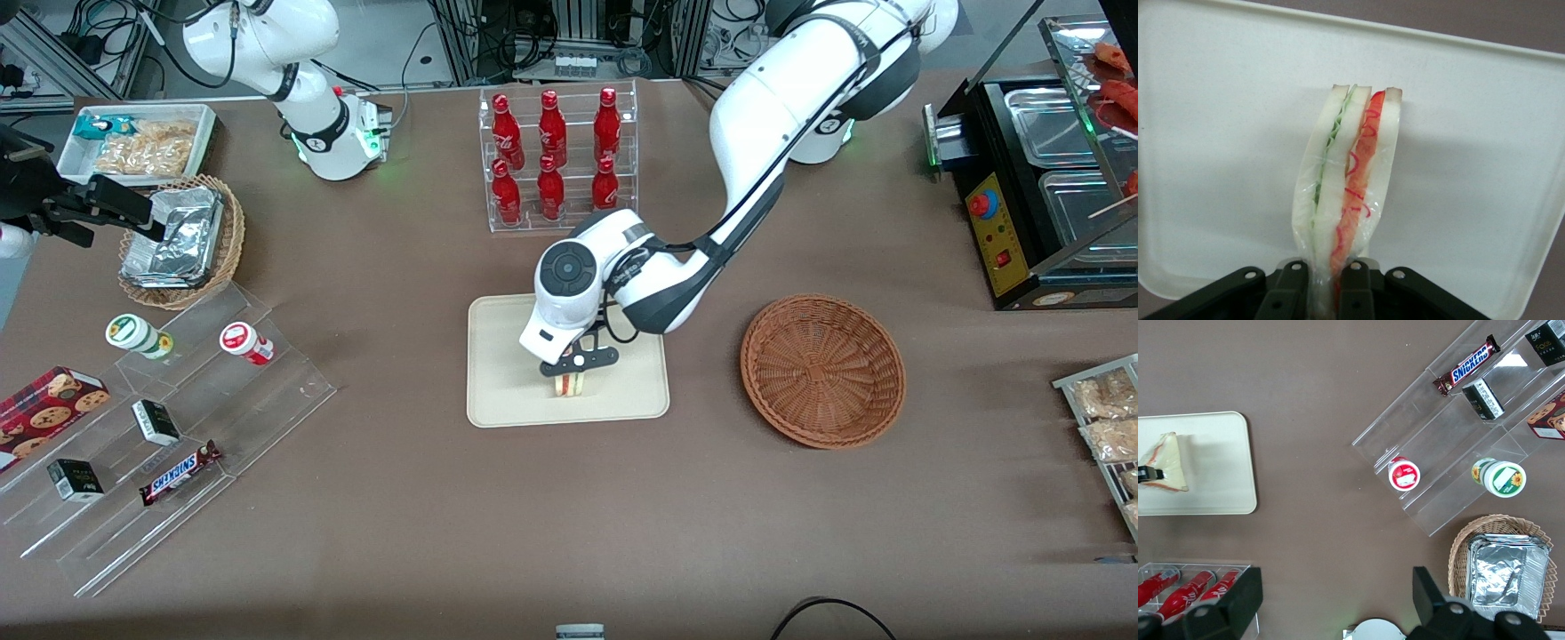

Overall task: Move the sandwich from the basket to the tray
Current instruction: 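Lower the sandwich onto the tray and open the left gripper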

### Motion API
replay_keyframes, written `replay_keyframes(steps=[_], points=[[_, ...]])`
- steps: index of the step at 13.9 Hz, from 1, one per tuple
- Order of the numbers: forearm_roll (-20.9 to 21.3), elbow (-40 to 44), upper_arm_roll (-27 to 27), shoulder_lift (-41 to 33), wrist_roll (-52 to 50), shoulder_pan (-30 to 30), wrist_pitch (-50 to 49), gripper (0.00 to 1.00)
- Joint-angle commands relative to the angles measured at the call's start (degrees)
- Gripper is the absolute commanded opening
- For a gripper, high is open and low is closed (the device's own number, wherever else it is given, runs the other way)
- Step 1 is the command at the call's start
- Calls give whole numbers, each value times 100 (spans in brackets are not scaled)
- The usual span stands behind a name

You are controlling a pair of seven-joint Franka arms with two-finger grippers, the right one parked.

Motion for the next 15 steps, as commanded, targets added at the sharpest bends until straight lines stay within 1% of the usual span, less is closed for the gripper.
replay_keyframes(steps=[1,2,3,4,7,10,12,15], points=[[193,289,57,191,-125,-149,-104,7],[184,280,57,200,-143,-149,-104,13],[175,280,57,209,-160,-149,-104,48],[140,280,49,183,-221,-149,-104,99],[140,298,49,69,-266,-87,-122,100],[184,280,57,-282,-275,-96,-262,100],[131,289,57,-572,-301,-70,-507,100],[132,-52,49,-1300,-178,289,-780,100]])
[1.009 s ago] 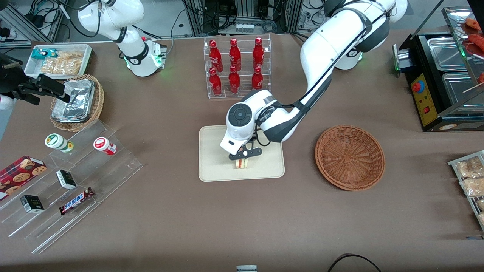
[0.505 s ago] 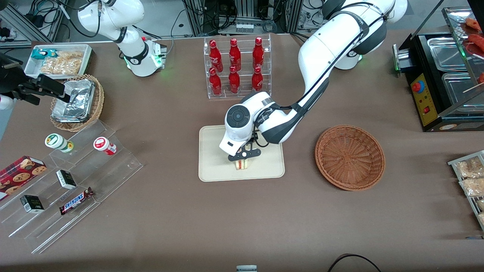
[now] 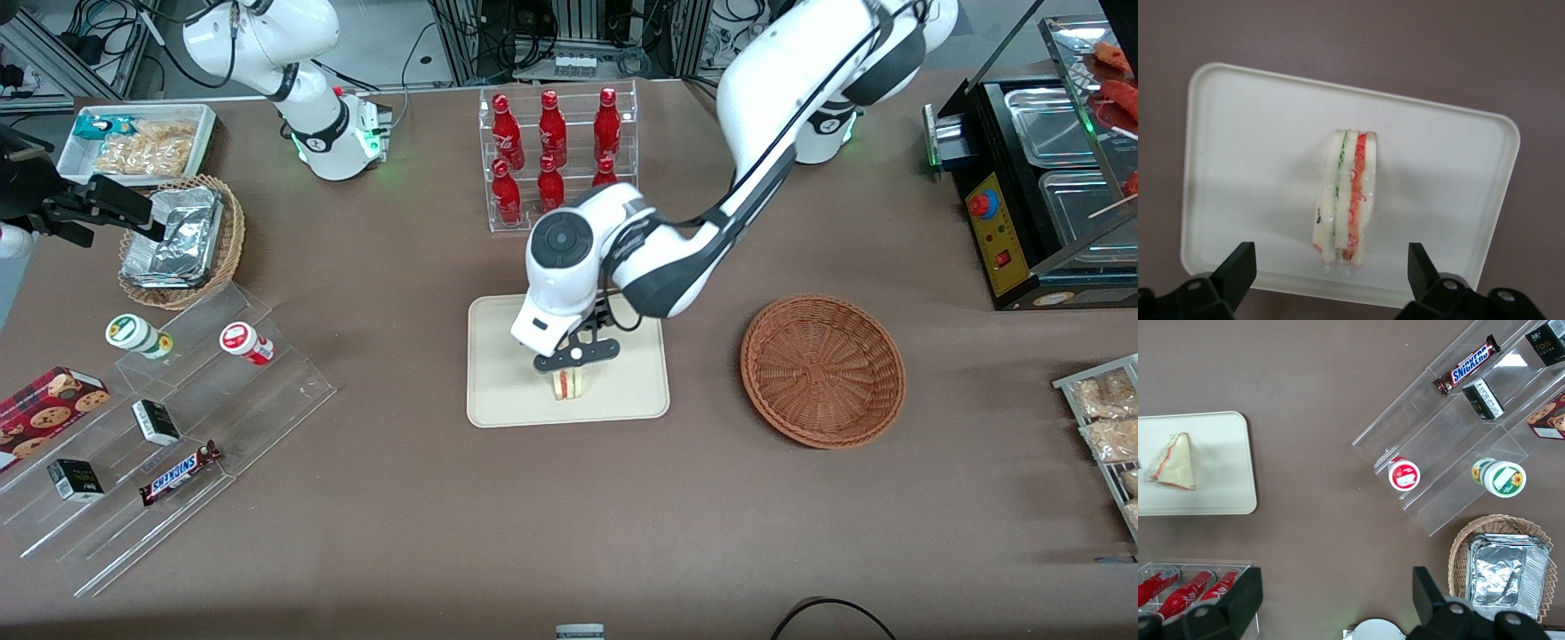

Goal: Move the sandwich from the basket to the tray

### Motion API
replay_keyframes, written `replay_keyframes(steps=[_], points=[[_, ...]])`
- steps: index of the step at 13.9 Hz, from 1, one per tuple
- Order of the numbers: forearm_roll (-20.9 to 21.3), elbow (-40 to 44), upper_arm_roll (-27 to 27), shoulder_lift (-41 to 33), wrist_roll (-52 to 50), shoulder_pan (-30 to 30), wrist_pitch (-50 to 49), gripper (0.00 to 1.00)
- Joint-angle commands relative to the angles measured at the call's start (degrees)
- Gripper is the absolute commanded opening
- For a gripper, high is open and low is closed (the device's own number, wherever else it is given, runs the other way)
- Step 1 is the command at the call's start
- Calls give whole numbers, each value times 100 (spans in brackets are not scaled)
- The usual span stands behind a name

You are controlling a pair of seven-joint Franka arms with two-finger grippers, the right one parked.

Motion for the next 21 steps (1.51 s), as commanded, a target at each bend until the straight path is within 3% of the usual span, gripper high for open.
replay_keyframes(steps=[1,4,7,15,21], points=[[31,-489,26,-792,-12,277,-276,100],[5,-499,148,-1048,-161,391,-1030,100],[-214,-664,149,-1381,92,882,-1647,100],[-882,-2097,123,-2717,2604,2543,-1753,100],[-1225,-2195,350,-3333,4362,3222,-2596,100]])
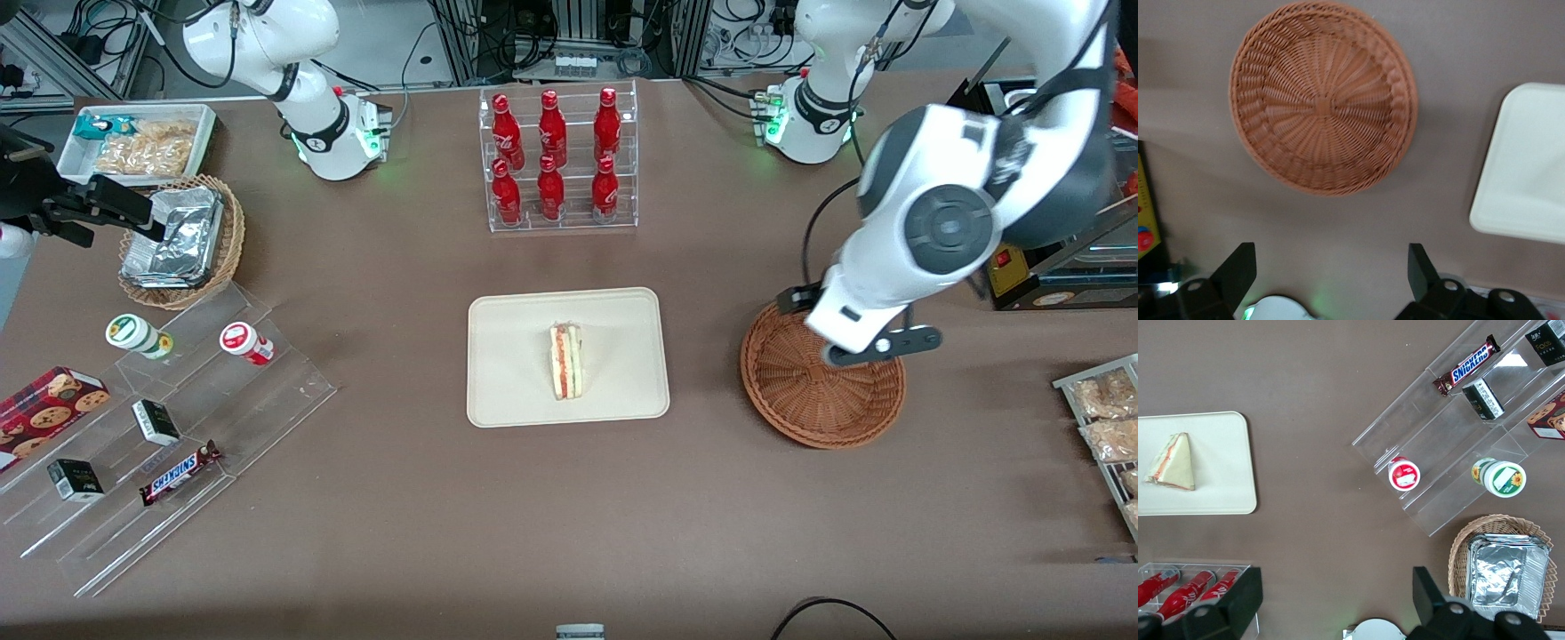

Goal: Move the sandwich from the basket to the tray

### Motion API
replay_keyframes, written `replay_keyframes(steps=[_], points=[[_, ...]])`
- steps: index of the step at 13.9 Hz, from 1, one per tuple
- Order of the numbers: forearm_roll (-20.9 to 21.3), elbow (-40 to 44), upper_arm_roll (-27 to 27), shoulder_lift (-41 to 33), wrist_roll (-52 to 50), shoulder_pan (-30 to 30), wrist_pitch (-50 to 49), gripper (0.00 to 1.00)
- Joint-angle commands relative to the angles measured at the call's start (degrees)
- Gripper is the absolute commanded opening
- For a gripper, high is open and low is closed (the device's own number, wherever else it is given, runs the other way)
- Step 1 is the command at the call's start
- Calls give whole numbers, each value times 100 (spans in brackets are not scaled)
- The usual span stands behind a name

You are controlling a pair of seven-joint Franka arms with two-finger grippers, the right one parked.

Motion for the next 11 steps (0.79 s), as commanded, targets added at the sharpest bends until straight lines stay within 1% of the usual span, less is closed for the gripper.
replay_keyframes(steps=[1,2,5,8,11], points=[[-282,-180,336,-488,766,94,-301,100],[-343,-180,434,-620,1047,94,-441,100],[-353,-83,847,-919,1768,94,-776,100],[-353,197,1207,-1060,2234,68,-1057,100],[-396,417,1550,-1096,2728,41,-1049,100]])
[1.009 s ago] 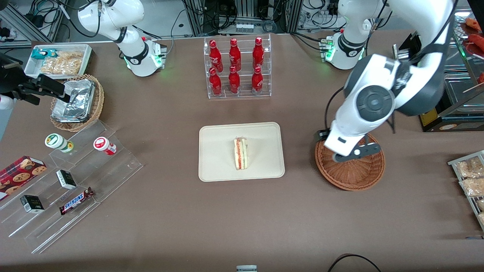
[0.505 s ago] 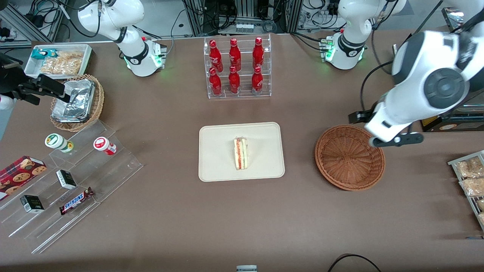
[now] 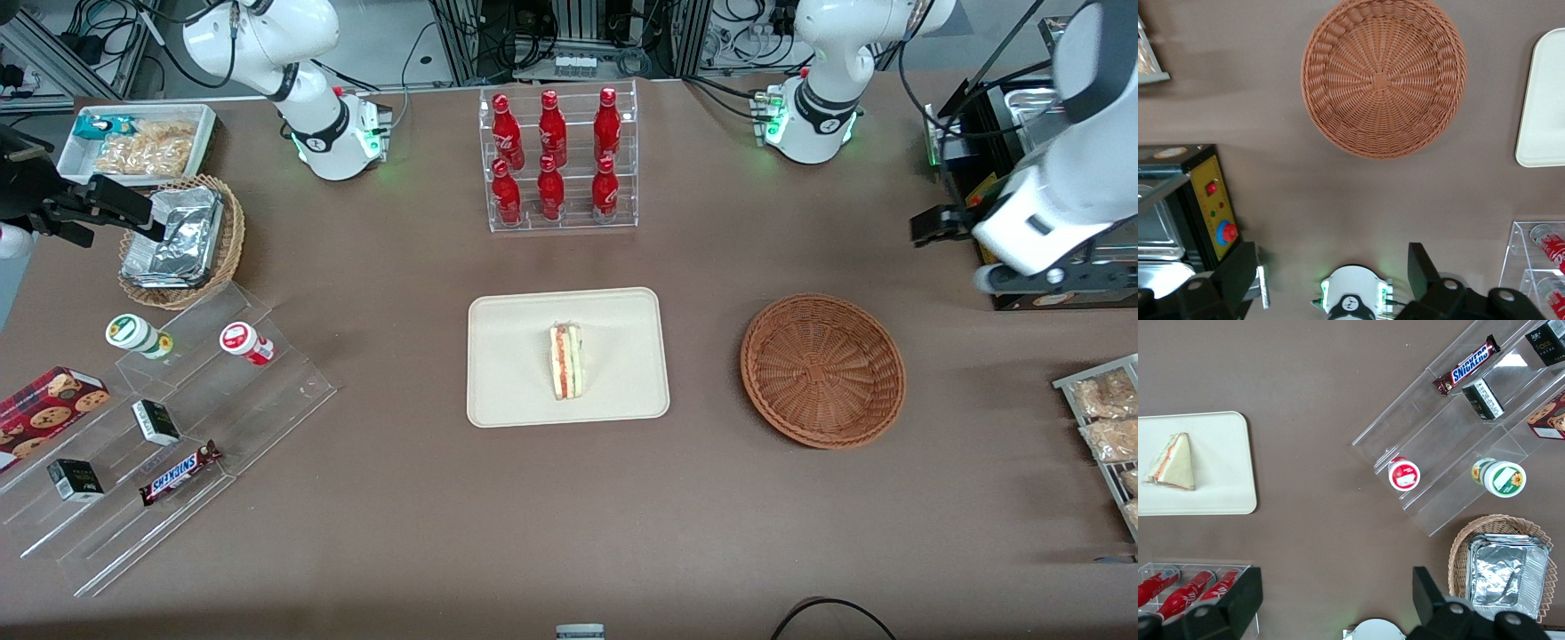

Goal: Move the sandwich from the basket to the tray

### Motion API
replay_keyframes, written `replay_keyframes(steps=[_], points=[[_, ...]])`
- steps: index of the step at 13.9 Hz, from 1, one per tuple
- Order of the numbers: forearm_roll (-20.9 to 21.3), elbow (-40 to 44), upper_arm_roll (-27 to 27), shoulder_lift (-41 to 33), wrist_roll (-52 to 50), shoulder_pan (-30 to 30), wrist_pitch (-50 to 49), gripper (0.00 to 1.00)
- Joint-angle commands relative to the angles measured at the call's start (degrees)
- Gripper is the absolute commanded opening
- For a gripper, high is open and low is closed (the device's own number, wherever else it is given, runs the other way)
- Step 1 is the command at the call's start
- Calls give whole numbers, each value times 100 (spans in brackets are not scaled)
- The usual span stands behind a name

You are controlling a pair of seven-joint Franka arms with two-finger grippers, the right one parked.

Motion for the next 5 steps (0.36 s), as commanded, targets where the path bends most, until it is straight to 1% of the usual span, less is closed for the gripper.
replay_keyframes(steps=[1,5], points=[[-184,258,269,-7,263,-60,-69,100],[-202,312,446,-15,271,-219,-51,100]])
